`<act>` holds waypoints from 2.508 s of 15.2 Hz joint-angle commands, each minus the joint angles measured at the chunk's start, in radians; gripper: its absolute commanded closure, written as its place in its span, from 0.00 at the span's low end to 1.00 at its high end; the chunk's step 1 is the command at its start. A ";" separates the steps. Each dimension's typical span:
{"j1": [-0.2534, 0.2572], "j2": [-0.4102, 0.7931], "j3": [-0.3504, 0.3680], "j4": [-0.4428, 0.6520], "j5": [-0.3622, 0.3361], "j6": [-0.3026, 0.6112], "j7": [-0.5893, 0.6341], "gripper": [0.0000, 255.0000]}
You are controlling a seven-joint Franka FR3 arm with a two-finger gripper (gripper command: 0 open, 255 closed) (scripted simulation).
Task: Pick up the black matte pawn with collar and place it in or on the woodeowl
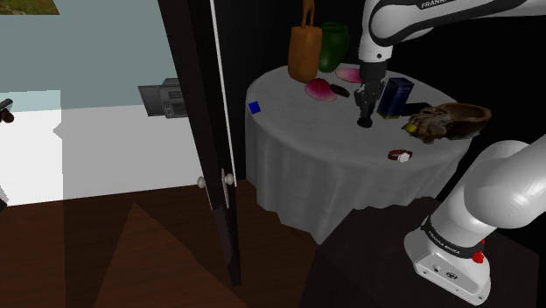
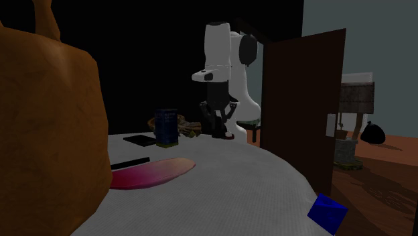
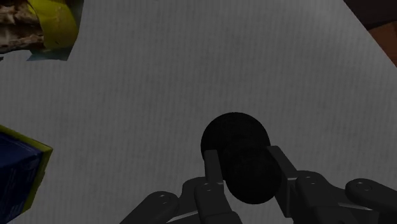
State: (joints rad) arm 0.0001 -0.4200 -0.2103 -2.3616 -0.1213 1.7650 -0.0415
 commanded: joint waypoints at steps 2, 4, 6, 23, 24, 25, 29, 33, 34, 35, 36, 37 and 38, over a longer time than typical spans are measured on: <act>0.001 -0.005 0.004 0.039 0.003 -0.045 0.000 1.00; 0.002 -0.009 0.006 0.063 0.004 -0.072 -0.001 1.00; 0.003 -0.012 0.008 0.087 0.005 -0.100 -0.002 1.00; -0.001 -0.021 0.007 0.297 0.002 -0.316 -0.031 1.00; -0.010 -0.039 -0.006 0.284 -0.011 -0.319 -0.050 1.00; -0.019 -0.056 -0.020 0.272 -0.024 -0.322 -0.070 1.00; -0.056 -0.116 -0.078 0.237 -0.079 -0.335 -0.153 1.00; -0.093 -0.161 -0.140 0.218 -0.139 -0.346 -0.240 1.00; -0.102 -0.169 -0.157 0.216 -0.154 -0.349 -0.263 1.00; -0.111 -0.177 -0.174 0.216 -0.169 -0.351 -0.286 1.00; -0.119 -0.184 -0.191 0.216 -0.184 -0.352 -0.309 1.00; -0.127 -0.189 -0.208 0.217 -0.199 -0.354 -0.332 1.00; -0.135 -0.194 -0.226 0.219 -0.214 -0.355 -0.355 1.00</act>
State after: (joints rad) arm -0.1281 -0.6154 -0.4182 -2.1550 -0.3213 1.4162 -0.3701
